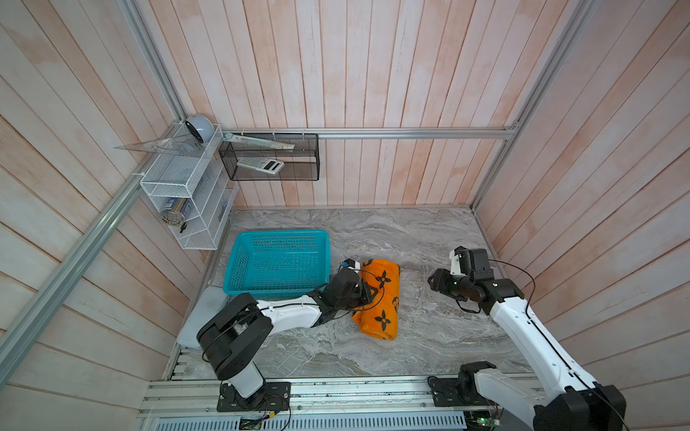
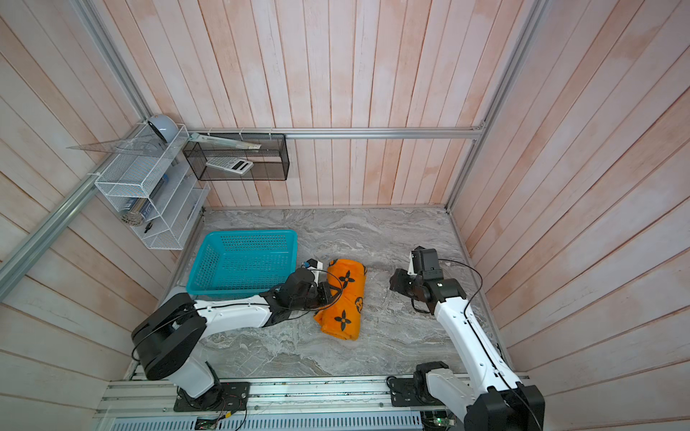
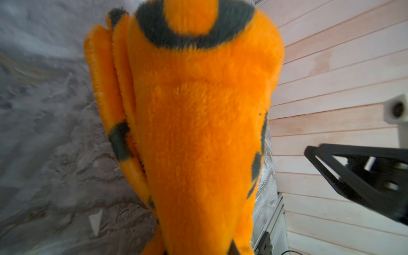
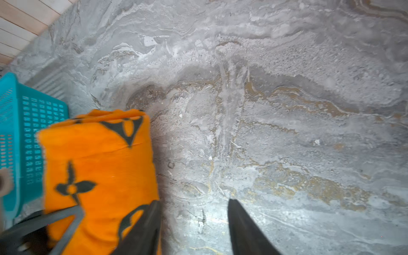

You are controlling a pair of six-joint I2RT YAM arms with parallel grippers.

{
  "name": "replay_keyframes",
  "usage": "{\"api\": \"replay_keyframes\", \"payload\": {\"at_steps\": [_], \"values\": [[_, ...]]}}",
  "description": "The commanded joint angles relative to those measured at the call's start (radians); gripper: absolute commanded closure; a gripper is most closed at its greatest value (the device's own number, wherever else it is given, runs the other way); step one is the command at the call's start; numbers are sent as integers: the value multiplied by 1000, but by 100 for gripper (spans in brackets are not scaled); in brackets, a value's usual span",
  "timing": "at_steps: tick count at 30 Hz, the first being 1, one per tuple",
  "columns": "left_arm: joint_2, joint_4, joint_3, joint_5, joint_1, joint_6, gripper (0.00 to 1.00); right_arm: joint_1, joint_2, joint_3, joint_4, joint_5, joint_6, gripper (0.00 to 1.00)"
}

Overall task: Roll up the pillowcase
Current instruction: Pick up the pillowcase at the center of the board, then place the pillowcase in the bin.

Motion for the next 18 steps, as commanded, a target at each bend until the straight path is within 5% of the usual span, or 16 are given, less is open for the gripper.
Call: {"api": "replay_keyframes", "payload": {"at_steps": [1, 5, 8, 13, 18], "values": [[-150, -235, 104, -80, 5, 194, 100, -28, 52, -43, 96, -90, 22, 100], [-281, -475, 185, -188, 54, 323, 100, -28, 149, -34, 133, -212, 42, 100], [-367, -624, 204, -201, 210, 376, 100, -26, 213, -13, 140, -295, 12, 100], [-444, -797, 237, -140, 502, 462, 100, -25, 218, -1, 143, -300, 6, 100], [-411, -762, 235, -43, 642, 527, 100, -24, 220, 15, 153, -307, -1, 100]]}}
